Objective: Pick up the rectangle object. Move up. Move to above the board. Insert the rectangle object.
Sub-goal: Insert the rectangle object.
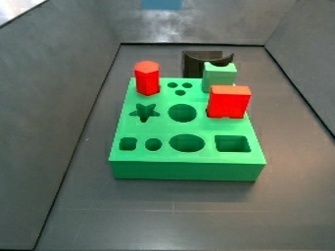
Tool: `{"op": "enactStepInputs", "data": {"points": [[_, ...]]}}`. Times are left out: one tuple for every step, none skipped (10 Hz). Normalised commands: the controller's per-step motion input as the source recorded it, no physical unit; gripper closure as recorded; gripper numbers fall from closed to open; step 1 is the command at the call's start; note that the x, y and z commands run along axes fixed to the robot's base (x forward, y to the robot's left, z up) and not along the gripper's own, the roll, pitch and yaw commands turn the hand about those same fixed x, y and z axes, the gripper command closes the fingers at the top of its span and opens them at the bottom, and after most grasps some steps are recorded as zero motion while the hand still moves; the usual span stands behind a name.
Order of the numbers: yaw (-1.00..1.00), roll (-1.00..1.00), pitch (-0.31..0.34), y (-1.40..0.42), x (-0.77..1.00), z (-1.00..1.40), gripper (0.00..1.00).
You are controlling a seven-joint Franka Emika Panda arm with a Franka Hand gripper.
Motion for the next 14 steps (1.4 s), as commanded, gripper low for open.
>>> {"op": "enactStepInputs", "data": {"points": [[0.09, -0.21, 0.0, -0.28, 0.3, -0.34, 1.0], [0.11, -0.17, -0.003, -0.33, 0.27, -0.4, 1.0], [0.14, -0.14, 0.0, -0.4, 0.35, -0.45, 1.0], [0.19, -0.12, 0.0, -0.44, 0.44, -0.47, 1.0], [0.23, -0.09, 0.0, -0.45, 0.47, -0.48, 1.0], [0.3, -0.05, 0.0, -0.46, 0.49, -0.49, 1.0], [0.05, -0.11, 0.0, -0.21, 0.12, -0.18, 1.0], [0.07, 0.09, -0.014, -0.15, 0.0, 0.0, 1.0], [0.07, 0.1, 0.0, -0.16, 0.0, -0.05, 1.0], [0.22, 0.15, 0.0, -0.2, 0.35, -0.25, 1.0], [0.24, 0.19, 0.0, -0.2, 0.43, -0.34, 1.0], [0.26, 0.2, 0.0, -0.23, 0.52, -0.4, 1.0], [0.26, 0.16, 0.0, -0.25, 0.59, -0.38, 1.0], [0.19, 0.13, 0.0, -0.25, 0.53, -0.39, 1.0]]}}
